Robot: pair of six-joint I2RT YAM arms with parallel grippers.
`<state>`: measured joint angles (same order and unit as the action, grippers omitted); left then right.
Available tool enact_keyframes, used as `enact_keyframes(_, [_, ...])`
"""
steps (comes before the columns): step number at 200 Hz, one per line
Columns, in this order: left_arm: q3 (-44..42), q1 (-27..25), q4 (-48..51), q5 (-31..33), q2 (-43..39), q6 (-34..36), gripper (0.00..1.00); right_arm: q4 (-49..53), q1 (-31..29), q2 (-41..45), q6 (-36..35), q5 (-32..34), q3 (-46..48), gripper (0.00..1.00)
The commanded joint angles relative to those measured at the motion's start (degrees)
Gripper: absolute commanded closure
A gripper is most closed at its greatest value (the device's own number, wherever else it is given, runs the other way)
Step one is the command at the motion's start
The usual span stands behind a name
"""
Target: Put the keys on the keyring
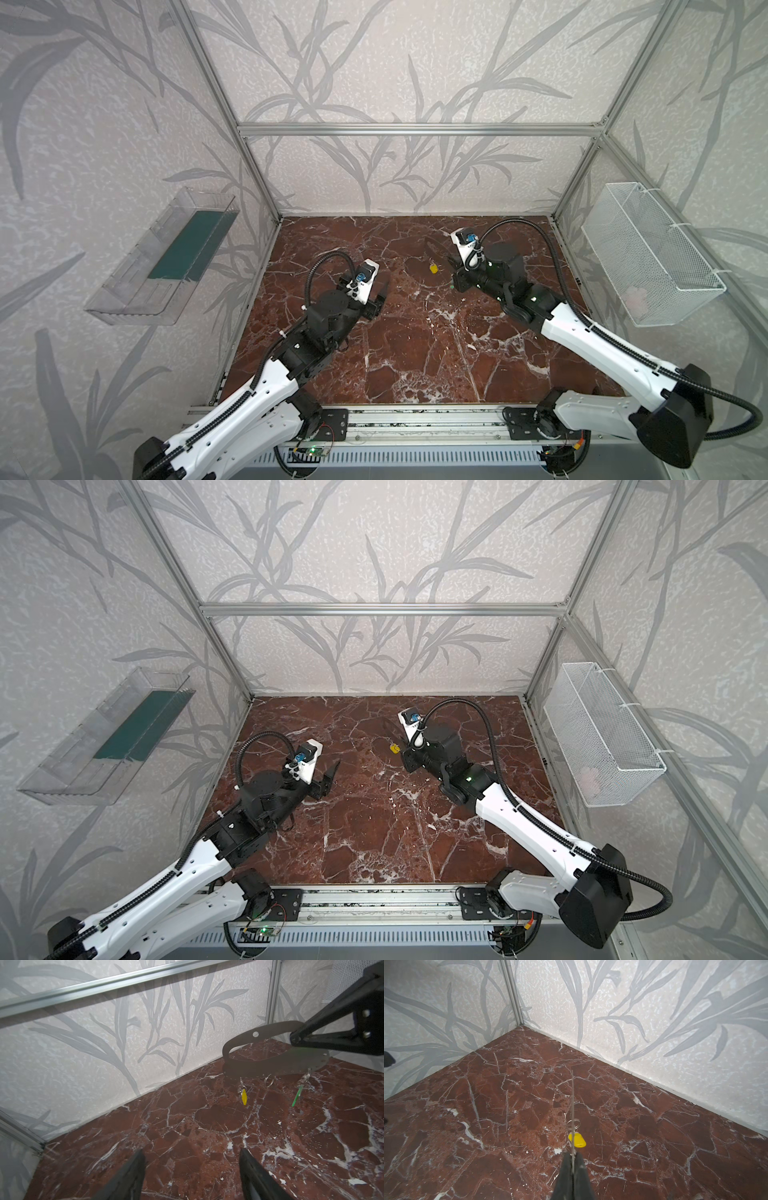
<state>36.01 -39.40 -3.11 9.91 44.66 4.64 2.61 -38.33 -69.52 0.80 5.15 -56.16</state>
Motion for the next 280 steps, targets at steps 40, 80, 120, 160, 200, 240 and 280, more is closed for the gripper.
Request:
enact_keyframes(40, [-3.7,-0.2,-3.5,-6.0,-3.6,-14.1,0.3,-18.1,-0.1,1.8,2.6,5.7,9.4,1.0])
enact_keyframes(80, [-4.7,-0.2,-3.4,-7.2,-4.8,-15.9,0.31,-27.7,-0.1,-0.9,3.9,6.6,14.1,1.0])
enact_keyframes(120, [-5.7,-0.2,-3.8,-10.3,-5.1,-16.1,0.32,-35.7,-0.5,-6.8,5.7,5.3,15.4,1.0])
enact_keyframes(160, [-6.5,-0.2,-3.5,-10.5,-7.0,-16.4,0.32,-44.0,-3.4,-13.9,6.1,7.8,14.6,1.0])
enact_keyframes(200, [-7.1,-0.2,-1.3,-9.6,-9.5,-15.8,0.32,-50.7,-7.1,-22.4,6.6,8.8,10.2,1.0])
enact_keyframes(240, [-7.1,-0.2,1.7,-8.8,-12.1,-15.5,0.32,-54.8,-9.4,-32.0,9.4,8.4,3.7,1.0])
enact_keyframes(280, [-7.5,-0.2,3.9,-7.4,-14.5,-15.8,0.31,-57.9,-9.6,-39.6,12.2,9.6,-1.6,1.0])
